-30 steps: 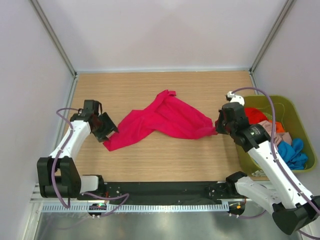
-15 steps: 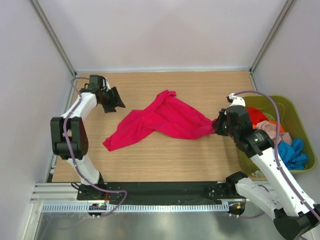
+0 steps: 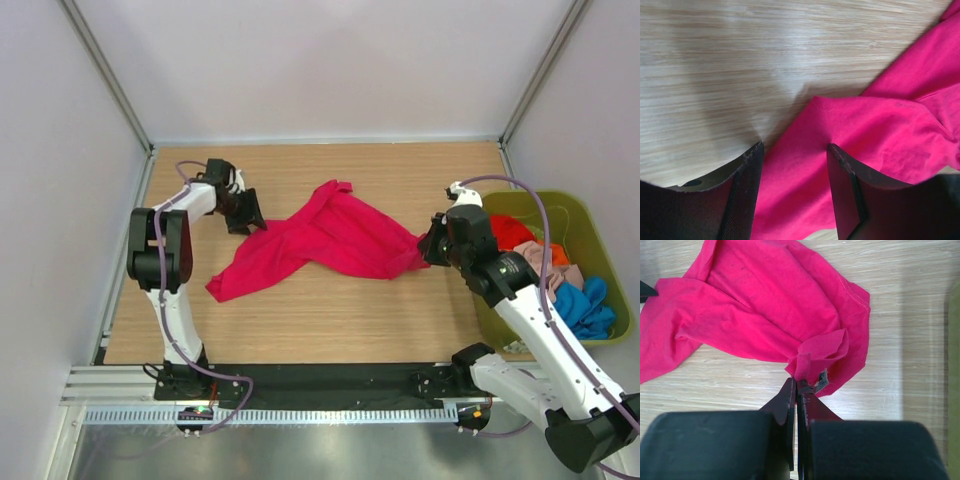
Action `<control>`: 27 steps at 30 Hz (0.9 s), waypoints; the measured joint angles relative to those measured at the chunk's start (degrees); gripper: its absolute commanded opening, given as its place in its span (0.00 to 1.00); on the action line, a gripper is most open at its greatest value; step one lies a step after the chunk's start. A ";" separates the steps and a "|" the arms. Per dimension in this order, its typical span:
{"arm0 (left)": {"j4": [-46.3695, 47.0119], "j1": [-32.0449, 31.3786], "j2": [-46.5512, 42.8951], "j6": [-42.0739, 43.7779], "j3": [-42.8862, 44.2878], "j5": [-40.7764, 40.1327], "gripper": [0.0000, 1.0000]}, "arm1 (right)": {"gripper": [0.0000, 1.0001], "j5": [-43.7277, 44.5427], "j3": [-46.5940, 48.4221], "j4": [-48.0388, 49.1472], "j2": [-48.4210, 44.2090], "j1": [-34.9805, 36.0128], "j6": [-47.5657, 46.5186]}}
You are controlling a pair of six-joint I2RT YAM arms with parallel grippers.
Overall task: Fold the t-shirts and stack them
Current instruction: Flatten the tshirt out
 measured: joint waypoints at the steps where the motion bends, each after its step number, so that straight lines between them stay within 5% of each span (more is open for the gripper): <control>1: 0.00 0.00 0.48 0.00 0.28 0.31 0.54 | 0.01 0.00 0.00 0.07 0.09 0.00 0.00; 3: 0.35 -0.02 1.09 -0.02 1.18 0.39 0.47 | 0.01 0.00 0.00 0.09 0.37 0.00 0.00; 8: 1.05 -0.46 2.67 -0.44 2.38 0.66 0.01 | 0.01 0.04 -0.02 0.11 0.72 0.00 0.02; 16: -1.57 -0.83 -0.13 -1.79 4.17 -0.37 0.00 | 0.01 1.95 0.04 0.50 2.80 0.00 0.04; 22: -6.27 -0.94 -14.25 -4.61 3.85 -6.36 0.00 | 0.01 6.73 1.11 -1.18 5.49 0.00 0.02; 27: -6.80 -3.82 -26.73 -6.95 -4.96 -9.29 0.00 | 0.01 9.07 2.40 -1.73 5.95 0.00 0.00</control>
